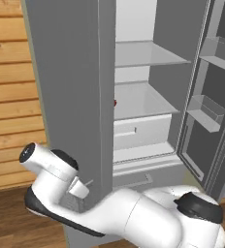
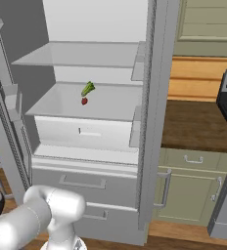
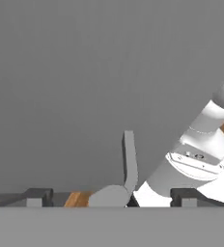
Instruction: Take the strawberry from the fridge and place it on top of the pancake, located on the dining counter.
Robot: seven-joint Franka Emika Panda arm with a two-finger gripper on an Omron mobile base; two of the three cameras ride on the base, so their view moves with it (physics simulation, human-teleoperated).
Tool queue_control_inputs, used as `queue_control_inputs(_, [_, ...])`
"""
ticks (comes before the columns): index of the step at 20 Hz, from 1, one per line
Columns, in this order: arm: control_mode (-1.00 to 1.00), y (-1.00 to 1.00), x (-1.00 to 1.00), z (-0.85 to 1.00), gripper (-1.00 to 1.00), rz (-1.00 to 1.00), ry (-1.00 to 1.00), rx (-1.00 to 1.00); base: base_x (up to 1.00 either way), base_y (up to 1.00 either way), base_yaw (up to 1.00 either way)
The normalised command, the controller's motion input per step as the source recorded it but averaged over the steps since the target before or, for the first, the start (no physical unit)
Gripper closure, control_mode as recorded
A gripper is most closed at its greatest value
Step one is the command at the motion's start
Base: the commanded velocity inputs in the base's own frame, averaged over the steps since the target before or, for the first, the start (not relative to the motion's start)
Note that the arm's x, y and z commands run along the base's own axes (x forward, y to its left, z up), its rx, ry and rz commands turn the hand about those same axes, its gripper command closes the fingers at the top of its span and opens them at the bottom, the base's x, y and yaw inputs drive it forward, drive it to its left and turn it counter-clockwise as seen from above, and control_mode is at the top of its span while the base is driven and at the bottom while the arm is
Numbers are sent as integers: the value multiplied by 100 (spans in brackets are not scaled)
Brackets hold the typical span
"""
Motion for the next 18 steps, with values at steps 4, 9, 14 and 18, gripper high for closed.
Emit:
queue_control_inputs(4, [-100, -1, -82, 37, -100, 37, -4, 0, 0, 0, 0])
queue_control_inputs(9, [-100, -33, -94, 46, -100, 45, 0, 7, 0, 0, 0])
queue_control_inputs(14, [-100, -53, -59, 84, -100, 53, 4, 22, 0, 0, 0])
queue_control_inputs(18, [-100, -58, -43, 56, -100, 47, 5, 41, 0, 0, 0])
